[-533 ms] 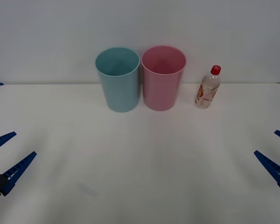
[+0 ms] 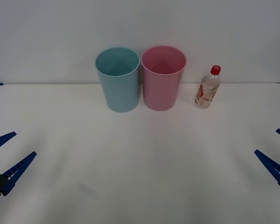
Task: Grasp the object on the table and drop it into the matching bin: aluminum can to the light blue bin, PET bottle to the pink bin.
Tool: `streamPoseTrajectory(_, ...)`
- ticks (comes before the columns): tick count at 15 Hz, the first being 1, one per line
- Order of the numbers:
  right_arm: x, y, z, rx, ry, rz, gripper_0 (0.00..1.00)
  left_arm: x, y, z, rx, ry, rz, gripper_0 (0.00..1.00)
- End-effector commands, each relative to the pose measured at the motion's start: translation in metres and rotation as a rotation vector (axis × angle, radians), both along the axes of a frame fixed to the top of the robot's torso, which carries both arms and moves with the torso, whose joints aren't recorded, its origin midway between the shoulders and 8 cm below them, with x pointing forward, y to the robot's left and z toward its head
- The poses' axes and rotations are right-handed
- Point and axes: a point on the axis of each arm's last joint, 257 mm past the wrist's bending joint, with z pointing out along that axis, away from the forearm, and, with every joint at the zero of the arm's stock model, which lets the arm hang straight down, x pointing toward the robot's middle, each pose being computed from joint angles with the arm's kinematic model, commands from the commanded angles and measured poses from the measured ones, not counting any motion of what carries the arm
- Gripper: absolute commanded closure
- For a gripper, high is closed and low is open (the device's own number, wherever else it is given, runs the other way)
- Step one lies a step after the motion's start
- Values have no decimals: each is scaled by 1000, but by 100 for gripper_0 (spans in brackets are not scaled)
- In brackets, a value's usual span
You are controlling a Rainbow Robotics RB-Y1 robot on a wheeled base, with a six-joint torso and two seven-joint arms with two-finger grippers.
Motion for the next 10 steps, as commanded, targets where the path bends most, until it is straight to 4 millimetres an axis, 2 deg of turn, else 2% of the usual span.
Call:
streamPoseTrajectory(1,8,3,-6,7,10,-23,0,0,0,0,0,0,0,0)
streamPoseTrajectory(10,43,7,-31,-2,4,-178,0,0,0,0,0,0,0,0)
